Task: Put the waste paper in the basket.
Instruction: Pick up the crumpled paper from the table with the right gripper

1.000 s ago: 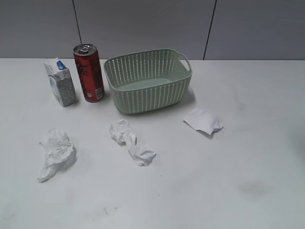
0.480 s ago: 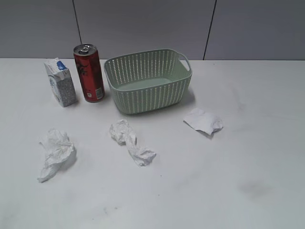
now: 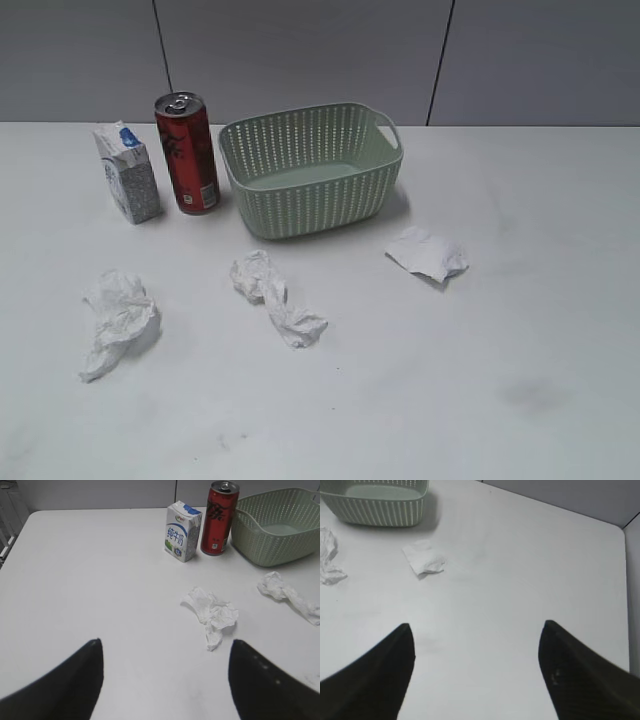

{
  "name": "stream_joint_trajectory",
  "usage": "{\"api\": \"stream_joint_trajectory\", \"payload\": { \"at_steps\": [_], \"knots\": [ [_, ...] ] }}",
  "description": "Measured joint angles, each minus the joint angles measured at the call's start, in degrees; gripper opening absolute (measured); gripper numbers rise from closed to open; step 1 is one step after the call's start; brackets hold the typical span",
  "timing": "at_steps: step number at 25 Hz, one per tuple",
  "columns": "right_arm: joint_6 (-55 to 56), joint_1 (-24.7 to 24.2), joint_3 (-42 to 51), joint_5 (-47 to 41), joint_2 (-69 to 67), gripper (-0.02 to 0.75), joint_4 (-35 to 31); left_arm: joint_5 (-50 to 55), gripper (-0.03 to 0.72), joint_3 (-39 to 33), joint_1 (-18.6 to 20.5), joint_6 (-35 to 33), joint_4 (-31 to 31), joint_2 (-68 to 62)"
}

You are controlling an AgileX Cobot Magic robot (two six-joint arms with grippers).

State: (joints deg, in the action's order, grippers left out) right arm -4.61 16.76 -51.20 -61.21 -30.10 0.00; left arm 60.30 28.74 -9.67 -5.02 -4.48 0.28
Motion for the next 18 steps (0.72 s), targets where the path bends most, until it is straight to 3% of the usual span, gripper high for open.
{"api": "stream_joint_trajectory", "payload": {
  "at_steps": [9,18],
  "knots": [
    [0.0,0.0,18.0,5.4,18.7,0.584,-3.6,0.0,0.588,0.0,0.0,0.0,0.0,0.0],
    [-0.1,0.0,26.3,5.8,30.3,0.584,-3.7,0.0,0.588,0.0,0.0,0.0,-0.1,0.0]
  ]
}}
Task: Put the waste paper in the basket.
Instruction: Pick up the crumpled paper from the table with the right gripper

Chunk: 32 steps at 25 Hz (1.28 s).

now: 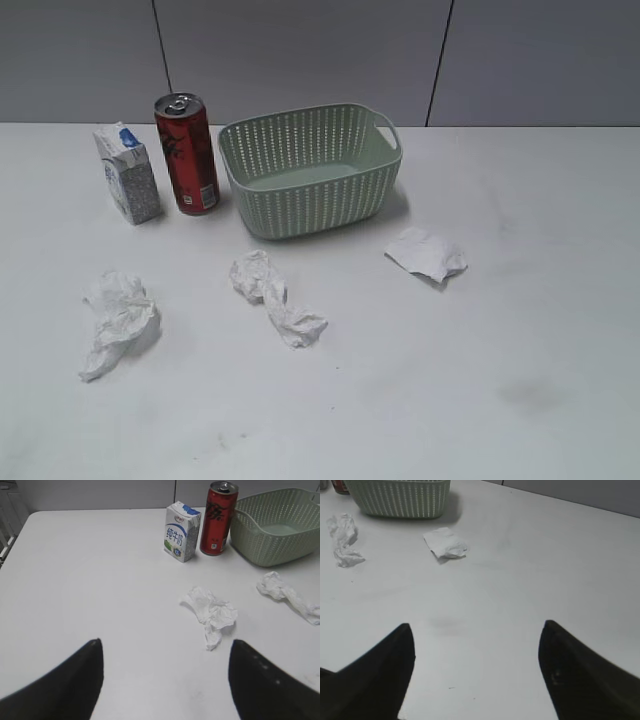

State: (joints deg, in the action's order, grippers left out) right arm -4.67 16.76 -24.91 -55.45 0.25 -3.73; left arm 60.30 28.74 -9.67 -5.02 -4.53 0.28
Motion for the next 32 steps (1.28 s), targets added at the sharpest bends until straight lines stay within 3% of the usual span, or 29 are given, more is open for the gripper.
{"api": "stream_joint_trajectory", "payload": {
  "at_steps": [18,32],
  "knots": [
    [-0.1,0.0,0.0,3.2,-2.7,0.584,-0.6,0.0,0.587,0.0,0.0,0.0,0.1,0.0],
    [-0.1,0.0,-4.3,33.4,-38.9,0.584,-5.6,0.0,0.584,0.0,0.0,0.0,0.1,0.0]
  ]
}}
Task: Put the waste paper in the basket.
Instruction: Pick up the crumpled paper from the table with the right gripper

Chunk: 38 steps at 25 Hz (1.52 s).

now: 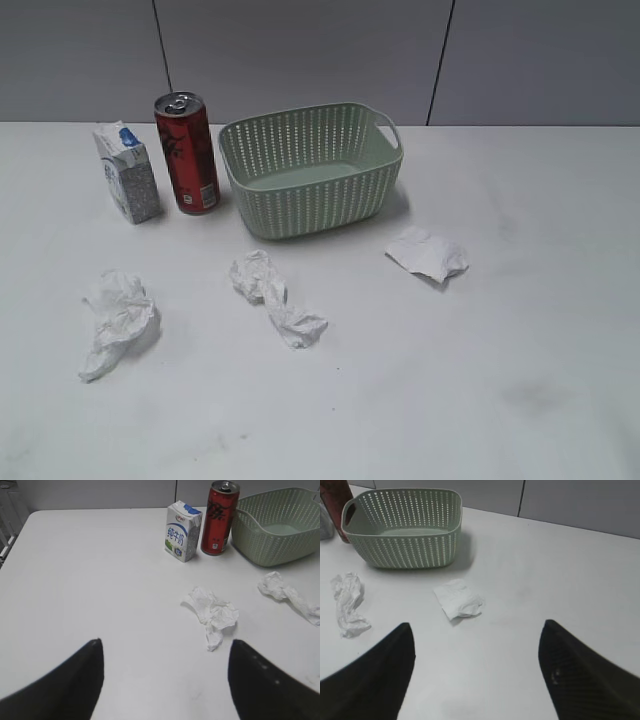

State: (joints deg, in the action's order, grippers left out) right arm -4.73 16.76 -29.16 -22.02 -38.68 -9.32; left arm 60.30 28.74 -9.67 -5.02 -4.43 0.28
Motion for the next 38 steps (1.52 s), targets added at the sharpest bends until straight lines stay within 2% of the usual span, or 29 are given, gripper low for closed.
{"api": "stream_joint_trajectory", "payload": {
  "at_steps": [8,16,23,27,34,36,38],
  "knots": [
    [0.0,0.0,-14.3,1.7,-31.2,0.584,-3.4,0.0,0.571,0.0,0.0,0.0,0.1,0.0],
    [0.0,0.4,-33.9,-8.8,-58.6,0.584,-4.6,0.0,0.566,0.0,0.0,0.0,0.1,0.0],
    [0.0,4.2,-48.3,-14.9,-75.7,0.584,-1.6,0.0,0.565,0.0,0.0,0.0,0.2,0.0],
    [0.0,4.5,-52.1,-15.6,-81.6,0.584,-0.9,0.0,0.565,0.0,0.0,0.0,0.2,0.0],
    [0.0,4.5,-52.8,-17.4,-86.1,0.582,-0.3,0.0,0.562,0.0,0.0,0.0,0.2,0.0],
    [0.0,4.5,-52.7,-17.5,-86.2,0.556,-0.3,0.0,0.562,0.0,0.0,0.0,0.2,0.0],
    [0.0,4.5,-52.7,-17.7,-86.2,0.486,0.0,0.0,0.562,0.0,0.0,0.0,0.2,0.0]
  ]
}}
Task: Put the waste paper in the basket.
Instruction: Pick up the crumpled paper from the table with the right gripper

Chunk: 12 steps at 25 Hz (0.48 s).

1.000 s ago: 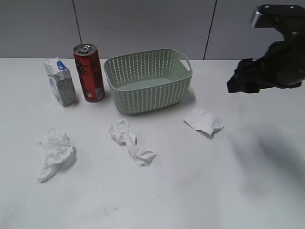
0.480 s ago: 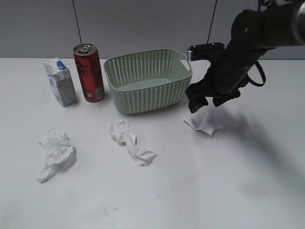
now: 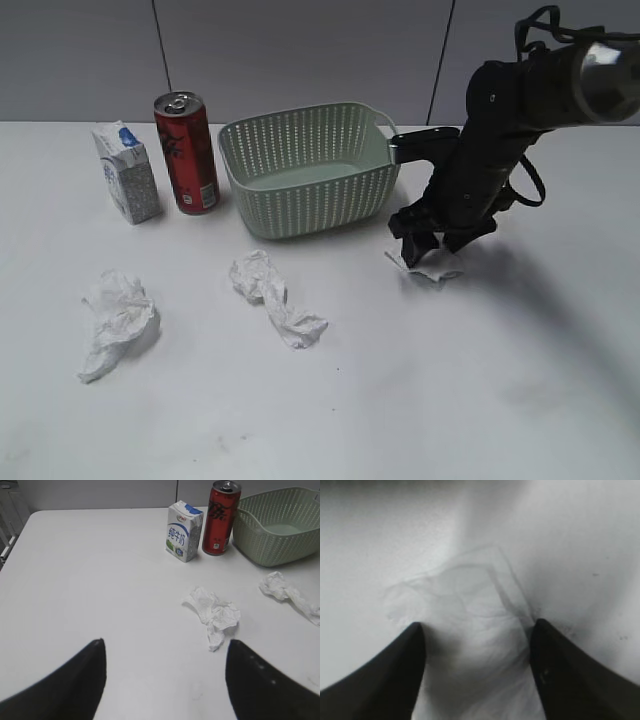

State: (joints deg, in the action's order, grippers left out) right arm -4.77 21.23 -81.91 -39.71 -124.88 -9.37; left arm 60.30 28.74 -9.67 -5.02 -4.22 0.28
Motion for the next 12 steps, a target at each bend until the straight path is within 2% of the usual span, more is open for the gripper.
{"api": "stream_joint_trajectory", "payload": {
  "at_steps": [3,5,6,8,12],
  "knots": [
    [0.0,0.0,0.0,-0.7,0.0,0.29,0.0,0.0,0.562,0.0,0.0,0.0,0.0,0.0],
    [0.0,0.0,0.0,-1.1,-0.1,0.115,-0.1,0.0,0.562,0.0,0.0,0.0,0.0,0.0],
    [0.0,0.0,0.0,-1.3,-0.1,0.064,-0.4,0.0,0.562,0.0,0.0,0.0,0.0,0.0],
    [0.0,0.0,0.0,-1.7,-0.1,0.002,-1.3,0.0,0.562,0.0,0.0,0.0,0.0,0.0],
    [-0.9,0.0,0.1,-3.4,1.7,-0.008,-3.0,0.0,0.561,0.0,0.0,0.0,0.0,0.0]
  ]
}}
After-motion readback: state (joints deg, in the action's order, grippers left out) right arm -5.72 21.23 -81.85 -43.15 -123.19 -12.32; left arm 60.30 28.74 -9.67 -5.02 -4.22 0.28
